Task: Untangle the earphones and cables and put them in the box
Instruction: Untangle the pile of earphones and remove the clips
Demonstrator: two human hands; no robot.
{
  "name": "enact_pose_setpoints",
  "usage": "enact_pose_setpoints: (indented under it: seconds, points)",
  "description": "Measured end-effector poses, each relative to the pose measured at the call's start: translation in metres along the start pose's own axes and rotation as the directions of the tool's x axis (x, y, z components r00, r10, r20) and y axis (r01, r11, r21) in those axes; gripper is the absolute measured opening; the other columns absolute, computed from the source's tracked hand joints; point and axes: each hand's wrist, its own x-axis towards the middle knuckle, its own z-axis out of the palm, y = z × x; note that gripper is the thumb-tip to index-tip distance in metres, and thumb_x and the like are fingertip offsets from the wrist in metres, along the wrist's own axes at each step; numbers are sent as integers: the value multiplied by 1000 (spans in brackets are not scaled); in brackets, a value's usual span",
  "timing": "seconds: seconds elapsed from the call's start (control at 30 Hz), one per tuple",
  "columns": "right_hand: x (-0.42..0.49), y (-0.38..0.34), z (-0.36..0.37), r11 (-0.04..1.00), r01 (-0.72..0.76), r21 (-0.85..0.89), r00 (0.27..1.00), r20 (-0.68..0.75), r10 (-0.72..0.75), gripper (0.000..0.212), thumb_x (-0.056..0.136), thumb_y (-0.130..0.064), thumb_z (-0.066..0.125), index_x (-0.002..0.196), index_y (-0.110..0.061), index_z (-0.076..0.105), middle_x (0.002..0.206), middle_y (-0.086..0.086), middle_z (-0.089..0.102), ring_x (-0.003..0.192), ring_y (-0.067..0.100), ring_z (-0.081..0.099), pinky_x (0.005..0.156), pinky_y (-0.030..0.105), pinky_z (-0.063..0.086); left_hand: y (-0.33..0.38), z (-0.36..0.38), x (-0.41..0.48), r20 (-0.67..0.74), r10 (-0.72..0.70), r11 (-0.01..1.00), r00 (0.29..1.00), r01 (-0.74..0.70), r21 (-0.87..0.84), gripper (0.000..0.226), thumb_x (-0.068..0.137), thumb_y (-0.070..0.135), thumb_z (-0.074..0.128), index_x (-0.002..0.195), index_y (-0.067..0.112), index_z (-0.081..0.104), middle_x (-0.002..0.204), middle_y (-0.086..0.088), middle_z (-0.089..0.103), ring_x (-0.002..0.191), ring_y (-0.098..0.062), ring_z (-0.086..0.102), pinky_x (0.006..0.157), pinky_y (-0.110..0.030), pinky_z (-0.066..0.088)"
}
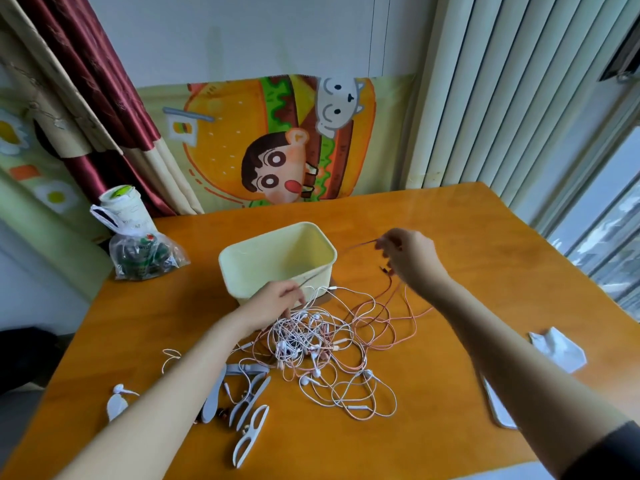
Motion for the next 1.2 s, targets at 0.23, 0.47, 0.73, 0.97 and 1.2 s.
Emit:
enact_pose_setpoints:
  seconds: [0.23, 0.47, 0.73, 0.97, 1.2]
  points:
    - [8, 40, -18, 975, -179, -135, 964, -223, 146, 25, 96, -25, 50, 99, -7, 66, 89, 9, 66, 80, 28, 61, 70, 42, 54, -46, 4, -1, -44, -110, 993, 993, 112, 45, 30, 102, 20, 39, 84, 19, 63, 61, 1, 53, 69, -24, 60, 78, -33, 48]
    - [-5, 7, 7, 997, -32, -77, 999, 23, 34, 31, 95, -23, 54, 124, -13, 51, 87, 2, 64, 77, 20, 65, 74, 38, 57, 98, -21, -22, -560, 415, 828, 717, -553, -94, 27, 100, 24, 45, 84, 33, 65, 49, 13, 40, 50, -7, 36, 49, -30, 28]
    - [-35, -34, 39, 942, 305, 143, 849, 406, -337, 28, 86, -13, 65, 114, -12, 62, 75, -9, 56, 66, 1, 52, 64, 14, 43, 93, -5, -7, -376, 413, 880, 830, -470, -71, 26, 99, 29, 47, 89, 24, 70, 52, 14, 48, 60, -5, 50, 71, -30, 48]
    - [-34, -35, 41, 944, 274, 183, 881, 347, -323, 14, 94, -15, 55, 89, -8, 66, 68, -9, 58, 54, -3, 54, 55, 13, 45, 66, -4, -2, -203, 191, 902, 960, -253, -350, 38, 104, 30, 29, 106, 20, 65, 87, -2, 63, 82, -10, 58, 72, -12, 48]
    - [-15, -28, 19, 971, 118, 207, 978, 146, -150, 16, 95, -11, 51, 84, -11, 62, 66, -4, 59, 51, 1, 55, 49, 15, 46, 5, 25, -4, 176, 97, 972, 980, -55, -227, 33, 102, 33, 33, 104, 15, 61, 84, -1, 67, 82, -13, 64, 86, -28, 50]
